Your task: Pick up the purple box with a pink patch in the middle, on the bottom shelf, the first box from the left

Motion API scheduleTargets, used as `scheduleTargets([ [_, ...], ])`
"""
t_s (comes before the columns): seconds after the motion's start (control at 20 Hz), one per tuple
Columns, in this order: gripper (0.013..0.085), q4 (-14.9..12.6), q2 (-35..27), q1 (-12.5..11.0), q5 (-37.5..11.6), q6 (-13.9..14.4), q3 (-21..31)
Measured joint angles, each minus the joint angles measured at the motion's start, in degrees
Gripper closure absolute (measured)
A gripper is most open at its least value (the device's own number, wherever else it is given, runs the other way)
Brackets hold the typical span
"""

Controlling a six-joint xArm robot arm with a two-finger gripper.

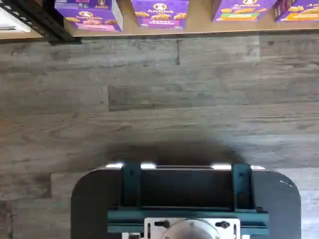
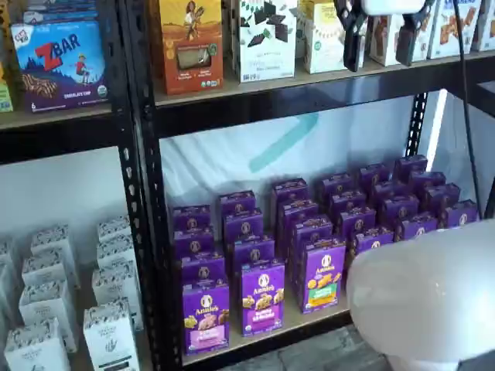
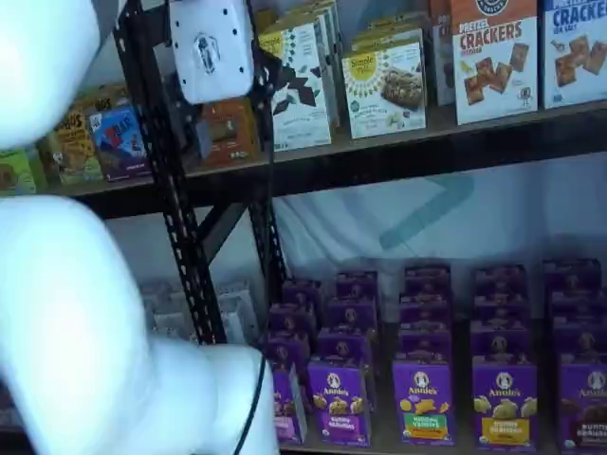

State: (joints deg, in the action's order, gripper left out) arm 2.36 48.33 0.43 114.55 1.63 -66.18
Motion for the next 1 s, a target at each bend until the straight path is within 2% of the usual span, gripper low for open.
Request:
scheduleTargets([
  [0.05, 0.0130, -2.77, 1.54, 2.51, -2.43, 1.40, 1.45],
  [0.1, 0.0130, -4.26, 2.43, 3.86, -3.76, 2.10, 2.19],
  [0.15, 0.0130, -4.57, 2.67, 4.01, -4.06, 2.27, 2.42],
  [0.7, 0.0130, -3.79, 3.49, 3.48, -4.64, 2.13, 4.16],
  [1.0, 0.0130, -1.74, 4.08, 2.20, -6.99, 1.59, 7.10],
])
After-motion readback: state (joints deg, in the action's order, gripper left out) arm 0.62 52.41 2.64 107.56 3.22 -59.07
